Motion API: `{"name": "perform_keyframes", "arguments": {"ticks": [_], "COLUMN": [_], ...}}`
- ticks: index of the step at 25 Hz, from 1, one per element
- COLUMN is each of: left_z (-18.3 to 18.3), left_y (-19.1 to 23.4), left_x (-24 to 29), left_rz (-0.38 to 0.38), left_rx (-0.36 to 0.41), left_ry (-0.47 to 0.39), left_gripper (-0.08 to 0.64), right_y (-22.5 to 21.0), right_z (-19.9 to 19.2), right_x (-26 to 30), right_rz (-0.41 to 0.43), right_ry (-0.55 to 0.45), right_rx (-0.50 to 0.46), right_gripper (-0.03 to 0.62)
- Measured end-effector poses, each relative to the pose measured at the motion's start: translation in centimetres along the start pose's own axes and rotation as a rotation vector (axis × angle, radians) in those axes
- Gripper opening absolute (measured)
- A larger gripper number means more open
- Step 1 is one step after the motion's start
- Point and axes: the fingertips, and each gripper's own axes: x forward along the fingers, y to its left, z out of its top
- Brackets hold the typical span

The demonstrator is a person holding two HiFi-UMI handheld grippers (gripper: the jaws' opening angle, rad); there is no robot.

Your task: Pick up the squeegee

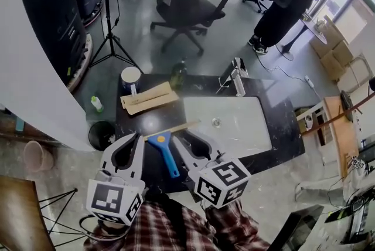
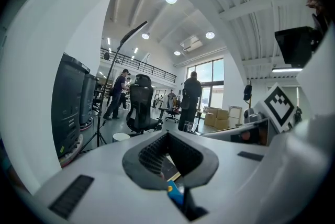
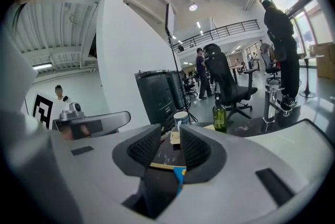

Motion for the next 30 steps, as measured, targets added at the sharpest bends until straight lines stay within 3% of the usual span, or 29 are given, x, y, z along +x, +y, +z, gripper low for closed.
{"name": "perform_keyframes", "arguments": {"ticks": [3,7,15,25,30], "left_z": [-0.1,-0.1,-1.9,-4.4,-5.2], "left_y": [0.3,0.7,1.9,3.9,4.3], "left_x": [0.1,0.2,-0.2,-1.0,-1.0], "left_rz": [0.005,0.010,0.028,0.063,0.060], "left_rx": [-0.001,-0.011,-0.047,-0.104,-0.133], "left_ry": [-0.006,-0.006,0.018,0.053,0.059], "left_gripper": [0.009,0.009,0.009,0.009,0.009], "right_y": [0.3,0.3,-1.7,-3.7,-3.8], "right_z": [-0.8,-2.9,-10.8,-16.4,-17.3], "right_x": [0.8,1.7,4.2,7.2,7.7], "right_rz": [0.031,0.044,-0.026,-0.094,-0.112], "right_ry": [0.053,0.179,0.434,0.586,0.619], "right_rx": [0.015,-0.002,-0.081,-0.108,-0.103], "right_gripper": [0.143,0.156,0.155,0.156,0.161]}}
